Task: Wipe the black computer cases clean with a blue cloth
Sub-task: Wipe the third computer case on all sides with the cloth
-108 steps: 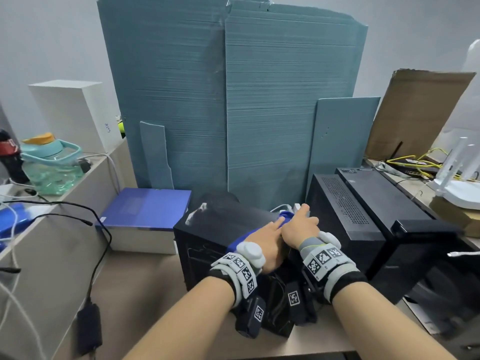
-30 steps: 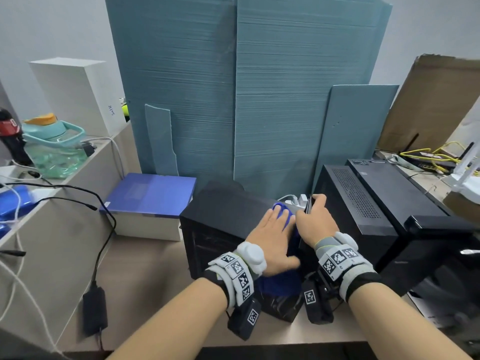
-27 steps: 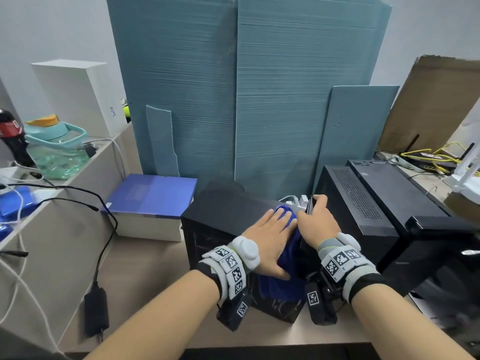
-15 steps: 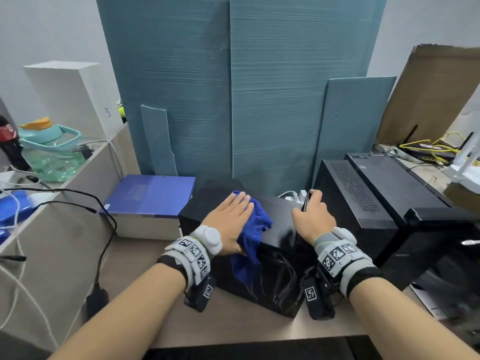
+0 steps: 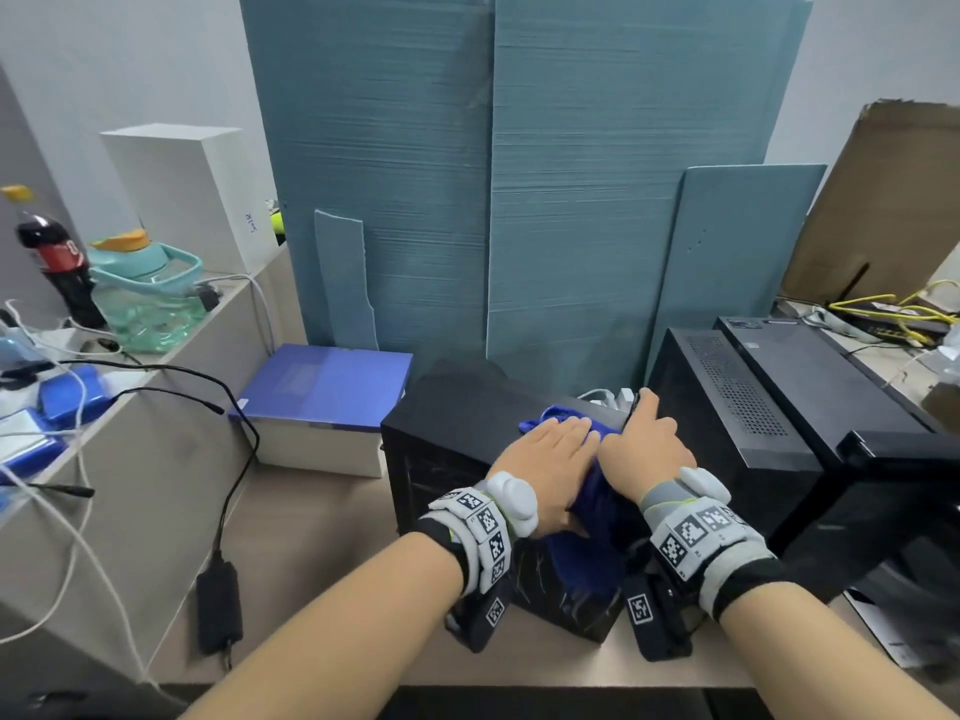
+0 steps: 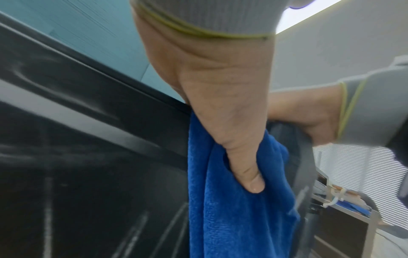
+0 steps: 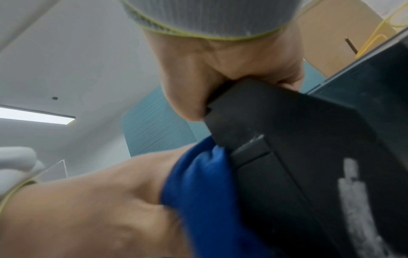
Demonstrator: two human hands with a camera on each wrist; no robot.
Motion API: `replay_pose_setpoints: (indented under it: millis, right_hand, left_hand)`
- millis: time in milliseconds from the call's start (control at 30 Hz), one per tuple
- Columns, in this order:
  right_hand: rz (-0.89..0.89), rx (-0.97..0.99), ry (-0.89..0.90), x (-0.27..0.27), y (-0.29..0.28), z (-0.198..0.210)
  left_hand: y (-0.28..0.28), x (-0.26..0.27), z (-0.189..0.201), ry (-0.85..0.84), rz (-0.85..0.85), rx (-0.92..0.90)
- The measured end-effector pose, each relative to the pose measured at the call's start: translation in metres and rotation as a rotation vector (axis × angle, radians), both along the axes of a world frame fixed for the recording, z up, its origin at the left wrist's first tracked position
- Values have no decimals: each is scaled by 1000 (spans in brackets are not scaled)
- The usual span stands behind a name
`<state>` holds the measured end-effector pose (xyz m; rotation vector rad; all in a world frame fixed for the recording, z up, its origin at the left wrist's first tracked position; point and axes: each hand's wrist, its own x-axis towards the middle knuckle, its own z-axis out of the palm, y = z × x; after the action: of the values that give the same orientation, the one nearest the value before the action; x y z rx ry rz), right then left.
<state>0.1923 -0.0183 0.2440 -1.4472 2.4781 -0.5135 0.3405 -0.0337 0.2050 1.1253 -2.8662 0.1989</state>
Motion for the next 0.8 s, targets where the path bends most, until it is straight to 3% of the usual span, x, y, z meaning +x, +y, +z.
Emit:
replay_pose_setpoints:
  millis: [200, 467, 667, 800]
  right_hand:
    - [41, -10, -11, -6, -1, 1]
    - [89, -7, -37, -10, 5, 3]
    - [81, -28, -36, -7, 6, 4]
    - [53, -51, -48, -4, 9, 5]
  left_hand:
    - [-29, 61, 0, -113, 59, -42]
    - [-64, 154, 11, -131, 306, 75]
    - [-74, 189, 11, 9, 659, 313]
    - [-69, 198, -4, 165, 691, 361]
